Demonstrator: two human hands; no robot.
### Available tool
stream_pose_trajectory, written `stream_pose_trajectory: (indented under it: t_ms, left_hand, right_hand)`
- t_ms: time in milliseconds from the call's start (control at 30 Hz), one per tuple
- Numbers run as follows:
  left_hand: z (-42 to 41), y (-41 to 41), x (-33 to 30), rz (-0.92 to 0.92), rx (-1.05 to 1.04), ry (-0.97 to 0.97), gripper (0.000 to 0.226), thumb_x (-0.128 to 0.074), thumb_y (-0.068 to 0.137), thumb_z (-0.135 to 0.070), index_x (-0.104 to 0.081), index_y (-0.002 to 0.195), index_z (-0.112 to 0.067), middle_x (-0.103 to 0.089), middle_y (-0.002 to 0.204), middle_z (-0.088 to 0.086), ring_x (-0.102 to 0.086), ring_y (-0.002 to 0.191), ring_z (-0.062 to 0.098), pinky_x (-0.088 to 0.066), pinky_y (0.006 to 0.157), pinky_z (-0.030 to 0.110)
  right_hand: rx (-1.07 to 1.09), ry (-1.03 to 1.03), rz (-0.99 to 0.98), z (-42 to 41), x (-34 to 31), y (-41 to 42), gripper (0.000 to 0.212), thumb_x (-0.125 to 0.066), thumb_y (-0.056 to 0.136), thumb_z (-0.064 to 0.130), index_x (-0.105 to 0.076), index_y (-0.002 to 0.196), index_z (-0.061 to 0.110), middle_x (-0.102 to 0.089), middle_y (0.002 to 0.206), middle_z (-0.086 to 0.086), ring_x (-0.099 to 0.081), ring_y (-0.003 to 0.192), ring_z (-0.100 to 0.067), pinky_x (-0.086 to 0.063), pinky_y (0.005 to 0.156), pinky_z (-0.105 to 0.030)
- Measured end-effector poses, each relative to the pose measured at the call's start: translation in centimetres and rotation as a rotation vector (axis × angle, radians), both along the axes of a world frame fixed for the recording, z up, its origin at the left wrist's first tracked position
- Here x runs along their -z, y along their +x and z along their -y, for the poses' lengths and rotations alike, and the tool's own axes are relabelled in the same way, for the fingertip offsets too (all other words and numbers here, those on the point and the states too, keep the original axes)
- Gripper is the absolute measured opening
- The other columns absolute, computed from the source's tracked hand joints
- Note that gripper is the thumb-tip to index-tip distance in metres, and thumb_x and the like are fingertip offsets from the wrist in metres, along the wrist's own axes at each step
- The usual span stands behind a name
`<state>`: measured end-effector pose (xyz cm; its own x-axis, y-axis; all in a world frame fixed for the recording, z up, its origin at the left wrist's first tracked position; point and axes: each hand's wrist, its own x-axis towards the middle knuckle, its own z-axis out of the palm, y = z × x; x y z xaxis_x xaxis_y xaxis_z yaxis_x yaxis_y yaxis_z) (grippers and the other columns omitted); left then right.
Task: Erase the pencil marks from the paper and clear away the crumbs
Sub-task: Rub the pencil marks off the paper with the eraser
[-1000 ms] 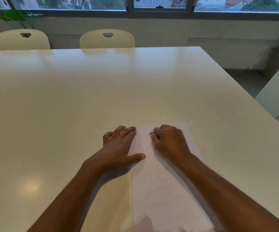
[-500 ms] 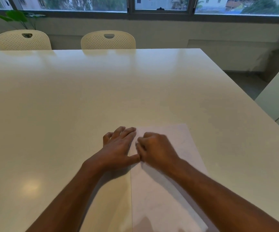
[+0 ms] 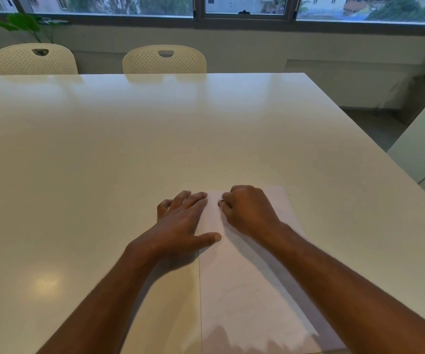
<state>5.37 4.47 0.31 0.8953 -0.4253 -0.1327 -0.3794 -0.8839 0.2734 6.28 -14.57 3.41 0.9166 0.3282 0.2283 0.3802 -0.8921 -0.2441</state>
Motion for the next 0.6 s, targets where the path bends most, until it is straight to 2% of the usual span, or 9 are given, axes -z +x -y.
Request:
stream_pose_trajectory:
  t_ms: [133, 200, 300, 433, 500, 600]
  left_hand:
    - [0.1, -0.1, -0.3, -0.001, 0.009, -0.03, 0.091, -0.051, 0.089, -0.068, -0.015, 0.159, -0.023, -0.004, 0.166, -0.01, 0.008, 0.151, 0.012, -0.002, 0.116, 0.038]
    - [0.1, 0.0, -0.3, 0.004, 0.006, -0.027, 0.092, -0.049, 0.089, -0.071, -0.014, 0.159, -0.023, -0.003, 0.167, -0.01, 0.009, 0.152, 0.012, -0.001, 0.117, 0.038]
    - [0.0, 0.1, 0.1, 0.008, 0.003, 0.002, 0.097, -0.043, 0.086, -0.078, -0.013, 0.16, -0.024, -0.002, 0.166, -0.011, 0.01, 0.151, 0.013, 0.0, 0.118, 0.041]
    - [-0.1, 0.1, -0.1, -0.019, 0.015, -0.027, 0.099, -0.045, 0.082, -0.075, -0.012, 0.159, -0.024, -0.002, 0.167, -0.01, 0.01, 0.151, 0.012, -0.001, 0.117, 0.039]
    - [-0.1, 0.1, -0.1, -0.02, 0.013, -0.012, 0.102, -0.039, 0.08, -0.081, -0.011, 0.16, -0.025, -0.001, 0.167, -0.011, 0.011, 0.151, 0.013, 0.0, 0.118, 0.042]
    - [0.0, 0.1, 0.1, -0.013, 0.003, 0.006, 0.097, -0.043, 0.086, -0.078, -0.01, 0.16, -0.025, 0.001, 0.166, -0.012, 0.013, 0.151, 0.013, 0.002, 0.119, 0.044]
  right_hand:
    - [-0.207, 0.027, -0.073, -1.8, 0.0, -2.3, 0.025, -0.054, 0.095, 0.026, -0.075, 0.086, 0.016, -0.062, 0.074, 0.001, -0.057, 0.062, -0.013, -0.051, 0.064, -0.032]
    - [-0.163, 0.009, -0.085, -1.4, -0.1, -1.6, 0.027, -0.053, 0.097, 0.028, -0.076, 0.088, 0.016, -0.063, 0.076, 0.001, -0.058, 0.065, -0.014, -0.051, 0.066, -0.033]
    - [-0.034, 0.006, 0.004, -0.1, 0.1, -0.3, 0.028, -0.053, 0.096, 0.027, -0.077, 0.091, 0.014, -0.066, 0.077, -0.003, -0.06, 0.066, -0.02, -0.052, 0.067, -0.034]
    - [-0.294, 0.041, -0.126, -1.8, -0.4, -2.5, 0.021, -0.059, 0.092, 0.025, -0.076, 0.085, 0.015, -0.064, 0.075, 0.002, -0.057, 0.064, -0.012, -0.048, 0.062, -0.029]
    - [-0.202, -0.001, -0.093, -1.1, -0.3, -1.3, 0.026, -0.055, 0.094, 0.029, -0.077, 0.091, 0.016, -0.067, 0.079, 0.0, -0.061, 0.069, -0.016, -0.05, 0.065, -0.032]
    - [0.029, 0.003, 0.011, 0.4, 0.2, 0.6, 0.03, -0.051, 0.095, 0.029, -0.077, 0.093, 0.016, -0.067, 0.079, -0.003, -0.062, 0.068, -0.021, -0.053, 0.067, -0.034]
